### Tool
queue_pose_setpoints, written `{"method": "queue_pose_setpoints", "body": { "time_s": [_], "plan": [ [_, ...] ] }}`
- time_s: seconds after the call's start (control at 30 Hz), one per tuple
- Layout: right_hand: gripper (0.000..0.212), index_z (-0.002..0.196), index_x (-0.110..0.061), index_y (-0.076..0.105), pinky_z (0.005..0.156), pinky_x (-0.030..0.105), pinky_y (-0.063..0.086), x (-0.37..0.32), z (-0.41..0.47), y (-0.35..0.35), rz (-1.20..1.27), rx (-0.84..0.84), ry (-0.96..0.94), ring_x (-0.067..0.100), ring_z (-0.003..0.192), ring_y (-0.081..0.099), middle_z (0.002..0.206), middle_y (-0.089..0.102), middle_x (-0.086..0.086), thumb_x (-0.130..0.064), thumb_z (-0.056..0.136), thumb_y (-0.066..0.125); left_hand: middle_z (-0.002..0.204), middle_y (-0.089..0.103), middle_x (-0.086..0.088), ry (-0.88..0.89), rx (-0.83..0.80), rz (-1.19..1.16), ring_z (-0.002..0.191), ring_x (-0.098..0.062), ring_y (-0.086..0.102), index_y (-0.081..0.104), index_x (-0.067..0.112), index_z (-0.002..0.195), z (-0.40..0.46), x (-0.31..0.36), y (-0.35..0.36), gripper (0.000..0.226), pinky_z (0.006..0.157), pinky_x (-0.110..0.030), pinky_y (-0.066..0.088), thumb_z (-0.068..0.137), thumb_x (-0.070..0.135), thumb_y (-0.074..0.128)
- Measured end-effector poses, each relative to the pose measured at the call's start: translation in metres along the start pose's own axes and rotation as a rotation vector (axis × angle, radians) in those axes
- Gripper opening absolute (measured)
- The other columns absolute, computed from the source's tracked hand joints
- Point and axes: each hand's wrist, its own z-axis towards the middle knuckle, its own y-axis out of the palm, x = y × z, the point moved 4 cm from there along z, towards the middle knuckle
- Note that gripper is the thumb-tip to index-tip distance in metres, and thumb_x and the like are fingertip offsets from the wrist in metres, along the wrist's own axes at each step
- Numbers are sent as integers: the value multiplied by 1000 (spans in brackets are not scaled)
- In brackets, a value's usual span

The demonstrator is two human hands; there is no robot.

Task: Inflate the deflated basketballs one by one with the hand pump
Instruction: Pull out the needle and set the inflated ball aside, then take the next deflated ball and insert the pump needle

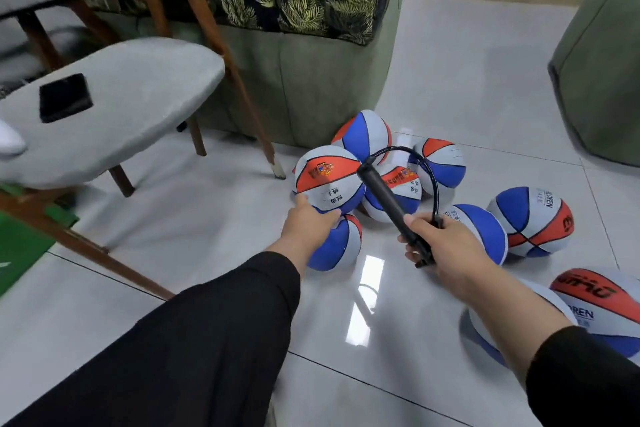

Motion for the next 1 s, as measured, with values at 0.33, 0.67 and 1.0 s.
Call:
{"method": "queue_pose_setpoints", "body": {
  "time_s": [0.33, 0.67, 1.0],
  "plan": [
    [32, 112, -3, 64, 52, 28, 48, 23, 61, -55, 48, 103, 45, 28, 73, 58, 82, 70, 13, -31, 97, 68, 141, 56, -11, -170, 123, 45, 126, -39, 56, 43, 16, 144, 74, 25, 43, 86, 105, -46, 48, 81, 69, 71],
    [32, 114, -2, 62, 65, 34, 53, 13, 60, -60, 114, 132, 37, 26, 75, 59, 85, 71, 14, -29, 97, 68, 113, 70, -19, 45, 266, 352, 103, -39, 63, 58, 8, 106, 64, 34, 37, 42, 81, -37, 48, 104, 50, 53],
    [23, 108, -15, 67, 72, 36, 57, -60, 11, -53, 70, 166, -163, 23, 78, 64, 84, 76, 4, -35, 97, 69, 106, 60, -18, 180, 287, 103, 107, -39, 58, 56, 0, 106, -9, 102, -27, 48, 78, -38, 41, 109, 45, 40]
  ]
}}
